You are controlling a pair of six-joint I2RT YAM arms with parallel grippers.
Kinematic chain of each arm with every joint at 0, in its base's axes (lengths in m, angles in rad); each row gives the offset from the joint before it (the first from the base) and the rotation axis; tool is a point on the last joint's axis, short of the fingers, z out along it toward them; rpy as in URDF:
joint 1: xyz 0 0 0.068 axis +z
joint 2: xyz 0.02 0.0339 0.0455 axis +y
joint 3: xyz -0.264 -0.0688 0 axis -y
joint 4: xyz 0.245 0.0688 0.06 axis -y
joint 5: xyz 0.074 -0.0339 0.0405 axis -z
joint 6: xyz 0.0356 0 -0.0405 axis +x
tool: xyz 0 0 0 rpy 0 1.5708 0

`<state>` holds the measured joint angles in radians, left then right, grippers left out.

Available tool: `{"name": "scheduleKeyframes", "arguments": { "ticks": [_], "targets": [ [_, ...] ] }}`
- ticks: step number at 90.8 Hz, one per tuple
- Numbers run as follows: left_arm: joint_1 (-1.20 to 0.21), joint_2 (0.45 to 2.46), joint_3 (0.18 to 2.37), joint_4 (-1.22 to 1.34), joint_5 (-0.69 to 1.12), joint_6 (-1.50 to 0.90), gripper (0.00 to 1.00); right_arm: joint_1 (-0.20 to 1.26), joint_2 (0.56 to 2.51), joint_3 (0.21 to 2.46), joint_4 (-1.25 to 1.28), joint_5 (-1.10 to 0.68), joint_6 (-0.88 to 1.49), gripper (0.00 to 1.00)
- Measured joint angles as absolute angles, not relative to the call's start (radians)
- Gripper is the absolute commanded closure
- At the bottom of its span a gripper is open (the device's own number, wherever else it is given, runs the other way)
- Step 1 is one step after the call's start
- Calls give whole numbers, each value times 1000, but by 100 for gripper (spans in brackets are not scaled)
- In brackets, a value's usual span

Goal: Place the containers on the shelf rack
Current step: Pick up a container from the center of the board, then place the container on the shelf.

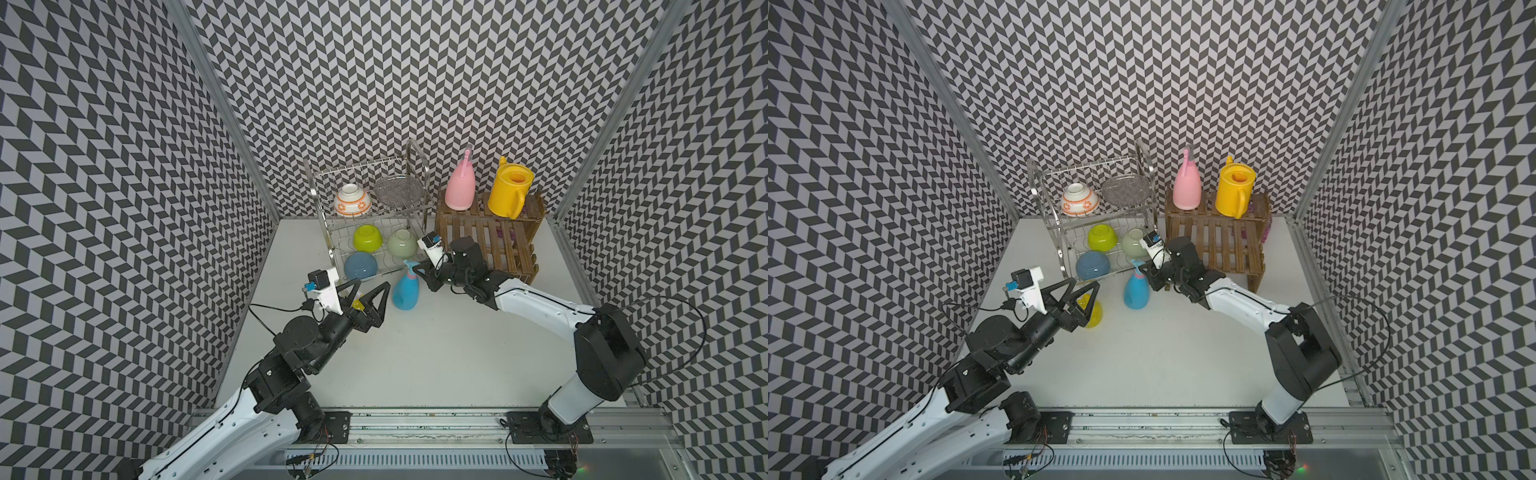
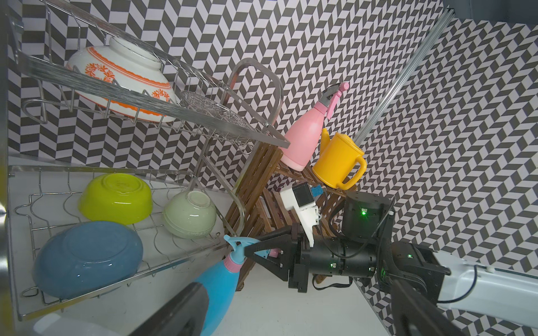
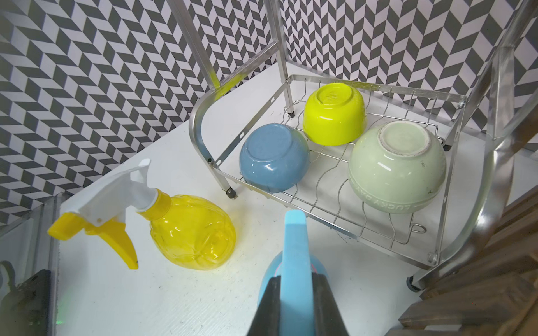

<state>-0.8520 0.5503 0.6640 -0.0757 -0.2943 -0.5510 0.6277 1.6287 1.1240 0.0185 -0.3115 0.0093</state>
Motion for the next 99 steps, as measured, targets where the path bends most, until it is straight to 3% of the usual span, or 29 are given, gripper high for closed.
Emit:
{"name": "scheduleKeyframes", "arguments": {
  "ticks": [12,26,49,77,99],
  "targets": [
    [-852,547,664,-76,-294,-551,0,633,1583,1109,8,-319,17,100],
    [-852,538,664,-76,-294,-554,0,635,1475,1074,-6,-339,31,100],
    [-852,507,643,-60,-294,-570,0,635,1172,968,-35,-347,39,100],
    [-852,498,589,-16,-286,-604,0,615,805,892,-52,-237,-1,100],
    [-852,516,588,-1,-263,-622,0,554,766,925,-97,-189,-38,100]
  ]
}}
